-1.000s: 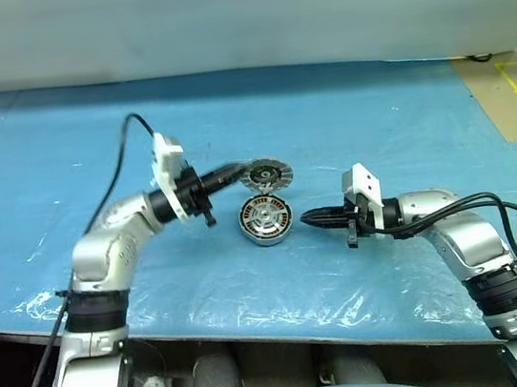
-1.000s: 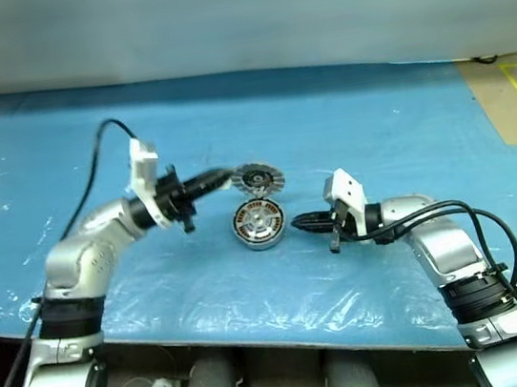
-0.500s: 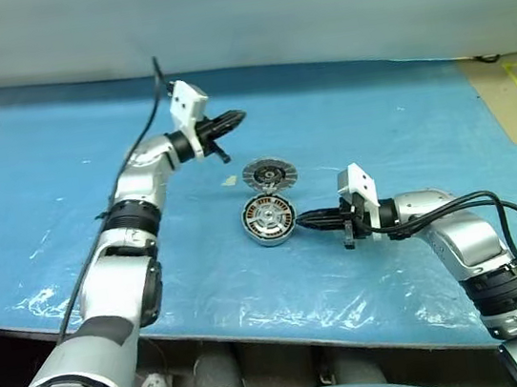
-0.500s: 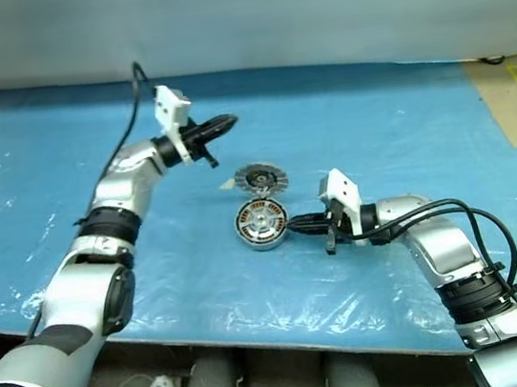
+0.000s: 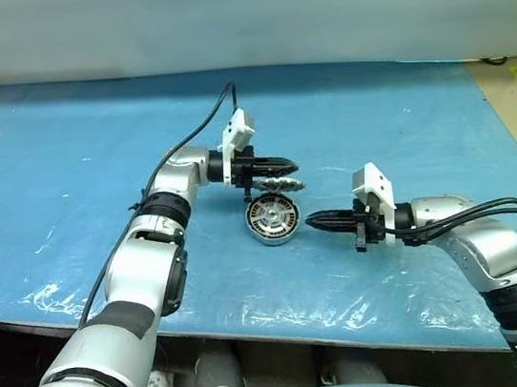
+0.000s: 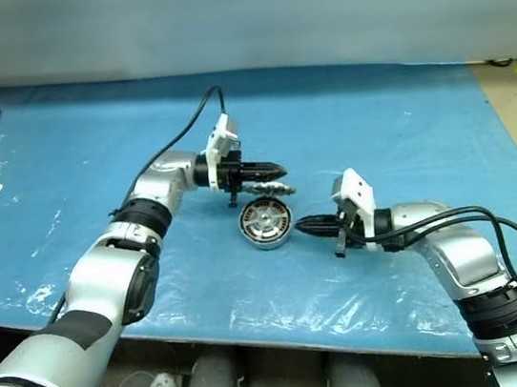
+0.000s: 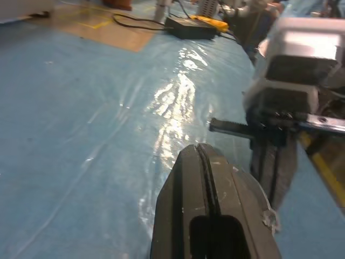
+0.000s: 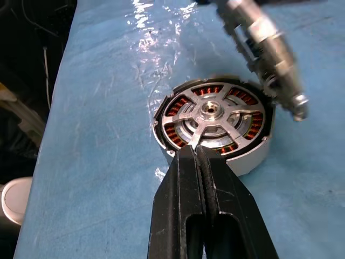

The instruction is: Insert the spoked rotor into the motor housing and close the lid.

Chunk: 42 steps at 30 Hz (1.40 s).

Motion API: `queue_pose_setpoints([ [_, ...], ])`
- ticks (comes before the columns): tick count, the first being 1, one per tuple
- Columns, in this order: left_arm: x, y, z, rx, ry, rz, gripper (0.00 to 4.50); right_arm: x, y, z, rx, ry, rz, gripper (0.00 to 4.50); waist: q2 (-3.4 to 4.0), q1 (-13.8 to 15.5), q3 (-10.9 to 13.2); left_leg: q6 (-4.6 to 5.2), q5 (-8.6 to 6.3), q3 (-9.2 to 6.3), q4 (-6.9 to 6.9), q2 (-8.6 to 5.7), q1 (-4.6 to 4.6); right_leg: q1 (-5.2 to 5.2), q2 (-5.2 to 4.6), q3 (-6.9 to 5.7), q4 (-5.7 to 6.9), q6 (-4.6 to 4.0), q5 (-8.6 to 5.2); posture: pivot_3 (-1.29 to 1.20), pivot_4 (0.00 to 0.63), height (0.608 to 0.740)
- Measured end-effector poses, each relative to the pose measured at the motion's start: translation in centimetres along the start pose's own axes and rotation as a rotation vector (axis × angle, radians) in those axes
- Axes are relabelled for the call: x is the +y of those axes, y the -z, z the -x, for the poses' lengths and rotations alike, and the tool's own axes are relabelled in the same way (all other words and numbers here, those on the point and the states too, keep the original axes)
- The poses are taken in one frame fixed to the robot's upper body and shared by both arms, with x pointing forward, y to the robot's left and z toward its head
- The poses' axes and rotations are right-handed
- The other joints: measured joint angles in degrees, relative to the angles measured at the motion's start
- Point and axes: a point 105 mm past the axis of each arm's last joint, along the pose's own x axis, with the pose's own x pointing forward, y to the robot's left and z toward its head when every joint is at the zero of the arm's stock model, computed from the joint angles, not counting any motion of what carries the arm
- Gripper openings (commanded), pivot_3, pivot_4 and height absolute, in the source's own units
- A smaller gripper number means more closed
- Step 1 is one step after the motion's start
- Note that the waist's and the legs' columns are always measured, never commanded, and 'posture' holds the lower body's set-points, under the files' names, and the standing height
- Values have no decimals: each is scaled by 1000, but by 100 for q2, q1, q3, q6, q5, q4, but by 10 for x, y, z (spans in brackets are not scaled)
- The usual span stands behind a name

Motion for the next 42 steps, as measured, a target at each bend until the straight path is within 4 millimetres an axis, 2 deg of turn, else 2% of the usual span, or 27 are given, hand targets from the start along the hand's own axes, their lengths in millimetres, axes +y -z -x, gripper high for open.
queue_pose_setpoints([
  [7, -28, 47, 11, 139, 84, 65, 29, -35, -4, 9, -20, 184, 45, 0, 0, -28, 0, 13, 8, 0, -12, -2, -1, -2, -3, -6, -7, -1, -1, 0, 150, 740],
  [10, -42, 56, 12, 142, 87, 56, 29, -39, -16, -2, -83, 196, 64, 0, 1, -50, 0, 13, 8, 1, -22, -2, -1, -3, -2, -8, -15, -2, -1, 0, 150, 740],
  [14, -43, 55, 9, 80, 0, 21, 29, -36, -27, -22, -137, 164, 92, 0, 2, -57, 1, 14, 8, 1, -24, -3, -6, -3, -4, -12, -21, -2, -1, 0, 150, 740],
  [18, -38, 31, 15, -73, -125, -38, 29, -28, -31, -41, -154, 100, 94, 0, 2, -68, 1, 12, 7, 1, -23, -7, -9, -2, -15, -13, -24, -2, -1, 0, 150, 740],
  [21, -38, 7, 28, -181, -207, -82, 0, -24, -32, -50, -156, 52, 86, 587, 2, -82, 1, 11, 6, 1, -24, -7, -8, -2, -13, -15, -24, -2, -1, 0, 150, 740],
  [23, -41, -4, 38, -232, -252, -104, 0, -19, -31, -55, -157, 14, 74, 1241, 2, -85, 1, 12, 7, 2, -28, -6, -7, -3, -8, -15, -25, -2, -1, 0, 150, 740],
  [25, -47, -7, 46, -255, -291, -112, 0, -16, -31, -59, -162, -12, 60, 1921, 2, -91, 1, 12, 7, 2, -31, -5, -8, -3, -6, -14, -30, -2, -1, 0, 150, 740],
  [27, -56, -2, 51, -264, -326, -104, 0, -14, -30, -64, -164, -30, 47, 2609, 3, -102, 0, 13, 7, 3, -35, -5, -8, -3, -5, -14, -37, -2, -1, 0, 150, 740],
  [32, -77, 28, 59, -251, -411, -29, 0, -9, -27, -70, -157, -69, 29, 4311, 3, -103, 0, -2, -2, 3, -37, 1, -9, -2, 0, -16, -43, -1, -1, 0, 150, 740],
  [33, -82, 35, 62, -237, -429, -19, 0, -9, -26, -71, -153, -75, 25, 4491, 3, -106, 0, -4, -3, 3, -37, 0, -7, -1, 0, -15, -43, -1, -1, 0, 150, 740],
  [37, -99, 62, 75, -189, -511, 32, 0, -10, -21, -72, -134, -79, 11, 4491, 3, -125, 1, -6, -4, 4, -37, 0, -3, 1, 0, -12, -44, 0, -2, 0, 150, 740],
  [42, -108, 71, 92, -162, -616, 0, 0, -7, -13, -76, -84, -91, 50, 4491, 3, -137, 0, -7, -5, 4, -38, 0, 11, 11, 3, -8, -44, 1, -2, 0, 150, 740],
])
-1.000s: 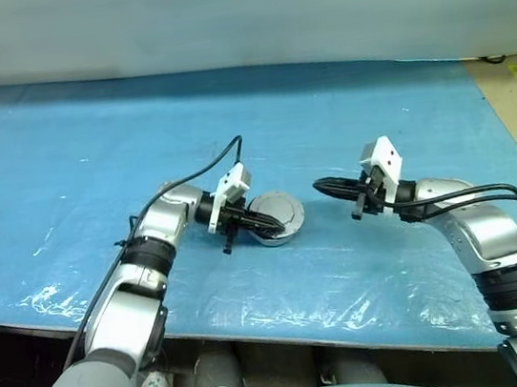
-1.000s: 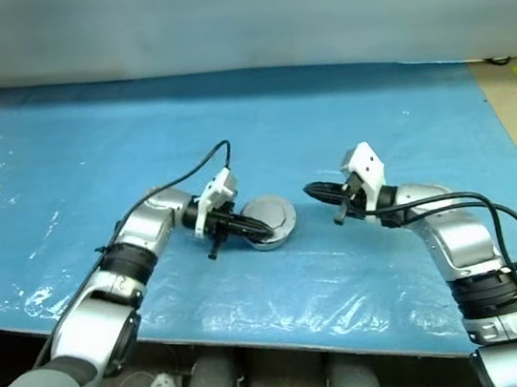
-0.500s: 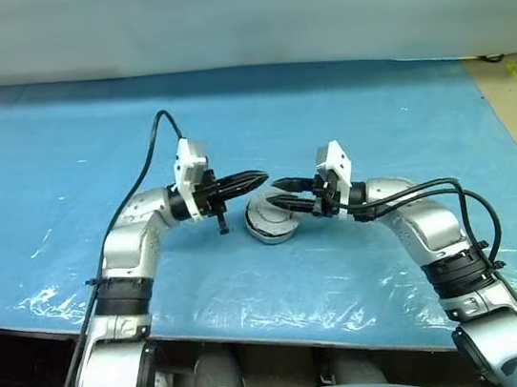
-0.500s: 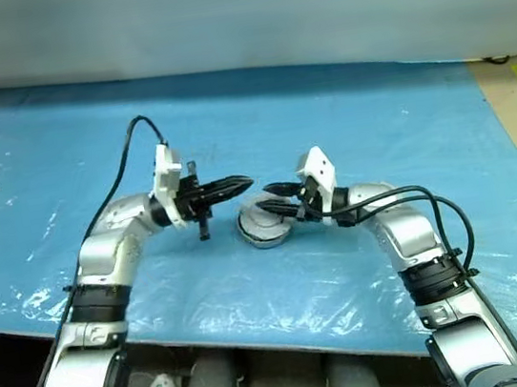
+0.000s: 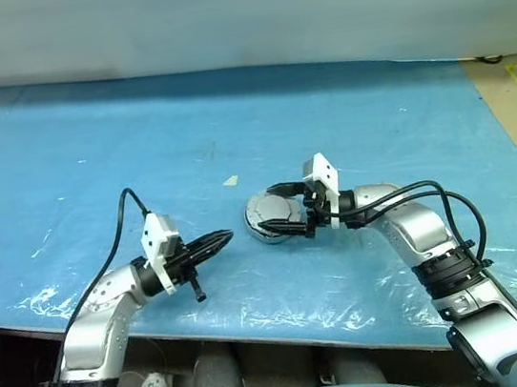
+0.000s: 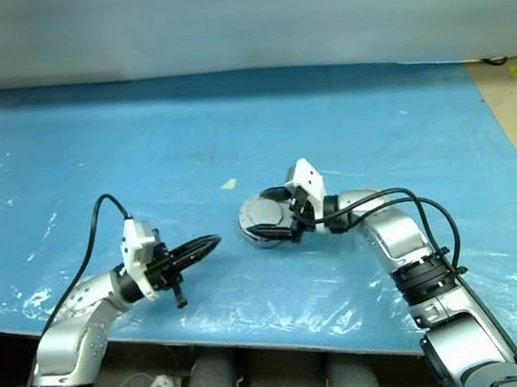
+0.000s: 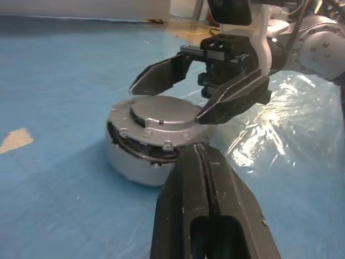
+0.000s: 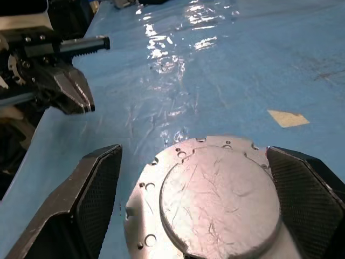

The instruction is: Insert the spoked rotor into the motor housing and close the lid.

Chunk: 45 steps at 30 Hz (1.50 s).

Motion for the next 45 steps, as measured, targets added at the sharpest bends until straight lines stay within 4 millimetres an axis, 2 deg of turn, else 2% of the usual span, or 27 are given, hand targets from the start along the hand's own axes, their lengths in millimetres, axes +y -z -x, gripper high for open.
queue_pose_setpoints([
  [4, -1, 3, 5, 6, -33, -6, 0, -6, 5, -4, 26, 29, 46, 4491, 0, -43, 0, 0, 0, 1, 0, 1, 1, 0, 2, 2, 0, 0, 0, 0, 150, 740],
  [7, 0, 3, 5, 2, -48, -13, 0, -8, 6, -8, 39, 46, 90, 3876, 0, -76, 0, -1, 0, 1, 1, 4, 2, 0, 7, 3, 2, 0, 0, 0, 150, 740],
  [9, 0, 2, 5, 0, -52, -15, 0, -10, 8, -10, 49, 57, 119, 3186, -1, -92, -1, -1, 1, 1, 1, 4, 3, 0, 8, 4, 1, 0, 0, 0, 150, 740],
  [10, 0, 2, 5, 0, -54, -16, 0, -9, 8, -11, 49, 55, 127, 2995, -1, -92, -1, -1, 1, 1, 1, 5, 3, 0, 9, 5, 2, 0, 1, 0, 150, 740],
  [22, 1, 2, 5, -6, -68, -29, 0, -3, 7, -21, 53, 47, 157, 3002, -1, -125, -3, -2, 0, 3, 7, 40, 20, 4, 49, 15, 12, 0, 1, 0, 150, 740],
  [33, 3, 29, 17, 39, -154, -55, 0, 0, 4, -32, 91, 43, 130, 3002, -1, -226, -5, -3, -1, 4, 7, 48, 35, 14, 57, 17, 13, -1, 1, 0, 150, 740],
  [40, 3, 38, 13, 42, -168, -51, 0, 2, 1, -40, 139, 58, 120, 3002, -3, -238, -6, -4, -1, 11, 6, 49, 62, 21, 61, 37, 27, -1, 1, 0, 150, 740],
  [45, 3, 37, 12, 36, -166, -57, 0, 7, -2, -48, 129, 68, 100, 3002, -4, -236, -7, -5, -2, 11, 3, 46, 78, 18, 63, 57, 40, -1, 1, 0, 150, 740],
])
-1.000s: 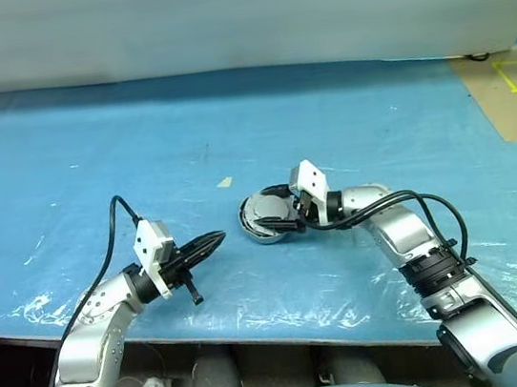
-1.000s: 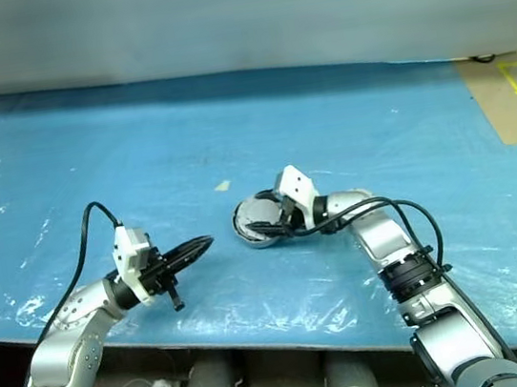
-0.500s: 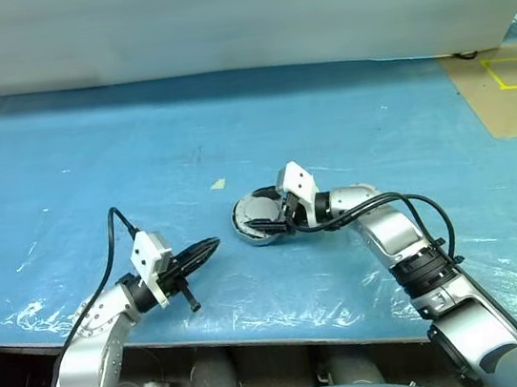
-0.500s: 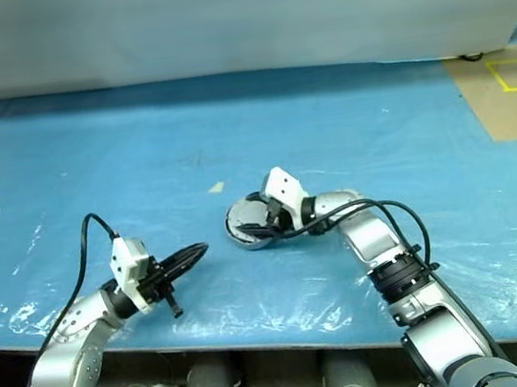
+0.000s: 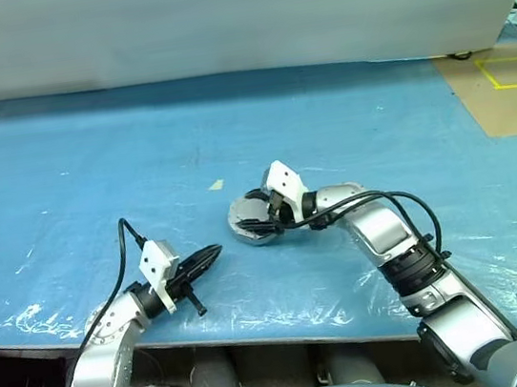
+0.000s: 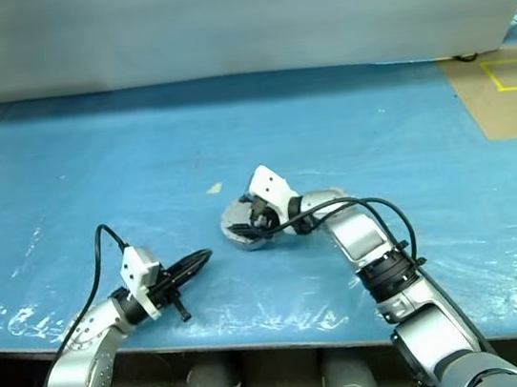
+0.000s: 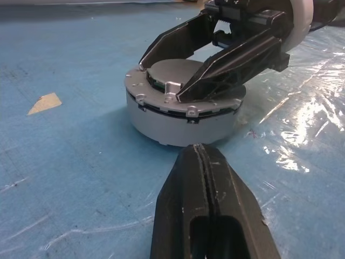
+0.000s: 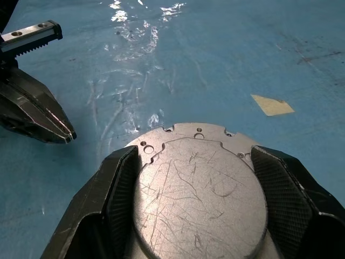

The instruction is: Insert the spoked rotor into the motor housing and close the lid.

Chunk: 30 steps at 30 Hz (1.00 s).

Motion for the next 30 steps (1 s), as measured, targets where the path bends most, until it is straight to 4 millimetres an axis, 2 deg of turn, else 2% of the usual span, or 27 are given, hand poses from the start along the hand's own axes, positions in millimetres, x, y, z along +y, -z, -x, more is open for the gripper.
queue_pose_setpoints([
  [7, 0, 1, -1, 2, -2, 2, 0, 1, -2, -5, -24, 28, -58, 3002, 0, -1, 0, -1, 0, 0, 0, -4, 3, -6, 0, 12, 2, 0, 0, 0, 150, 740],
  [13, 0, 4, -2, 9, 3, 8, 0, 0, 1, -5, -1, 41, -5, 3002, 0, 1, 0, -1, -1, 1, -1, -7, 11, -3, -1, 18, 8, 1, 0, 0, 150, 740],
  [22, 1, 4, -3, 9, 2, 7, 0, 1, -1, 5, -22, -25, -4, 3002, 0, 17, 0, -4, -2, 0, -2, -10, 3, -15, -1, 27, 5, 2, -1, 0, 150, 740],
  [30, 1, 3, -5, 5, 8, 3, 0, -9, 3, 9, -18, -5, 46, 3002, 0, 19, 0, -4, -3, 9, -1, -12, -5, -22, -1, 27, 7, 2, -1, 0, 150, 740],
])
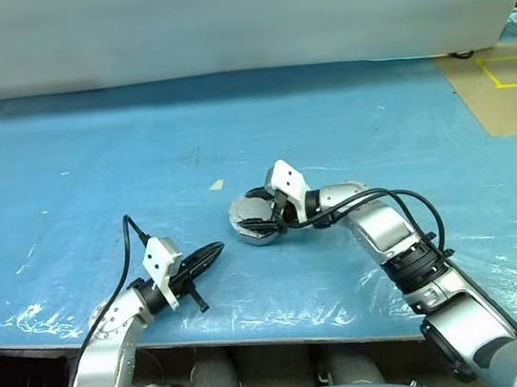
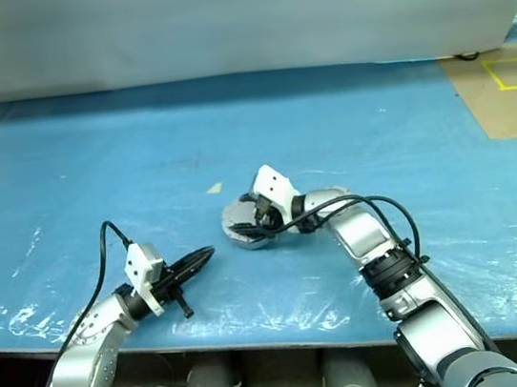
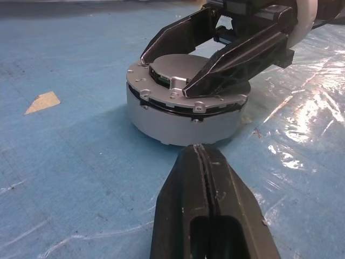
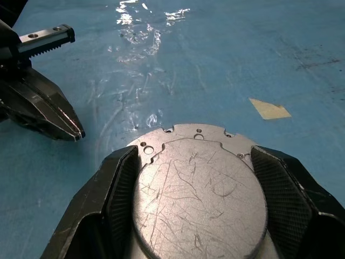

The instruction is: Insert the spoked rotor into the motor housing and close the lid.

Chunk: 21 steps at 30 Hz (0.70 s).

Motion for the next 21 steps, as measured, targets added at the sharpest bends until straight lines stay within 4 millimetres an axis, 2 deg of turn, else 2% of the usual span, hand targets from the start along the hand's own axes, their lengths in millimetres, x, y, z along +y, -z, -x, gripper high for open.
queue_pose_setpoints([
  [6, -2, 1, -1, 2, 7, 3, 0, 2, 0, -1, 11, -9, 78, 3002, 0, -3, 0, 0, 0, 0, 0, 2, 2, 0, 1, 0, 1, 0, 0, 0, 150, 740],
  [14, -3, 2, -2, 5, 12, 6, 0, 1, -2, -8, -4, 17, -14, 3002, 0, -13, 0, 0, 0, -1, 0, 2, 3, 0, 2, 1, 5, 0, 0, 0, 150, 740],
  [21, -3, 2, -2, 5, 12, 6, 0, 2, 2, -9, 23, 20, 44, 3002, 0, -7, 0, 0, -1, -1, 1, 2, 12, 7, 2, 2, 7, 0, 0, 0, 150, 740],
])
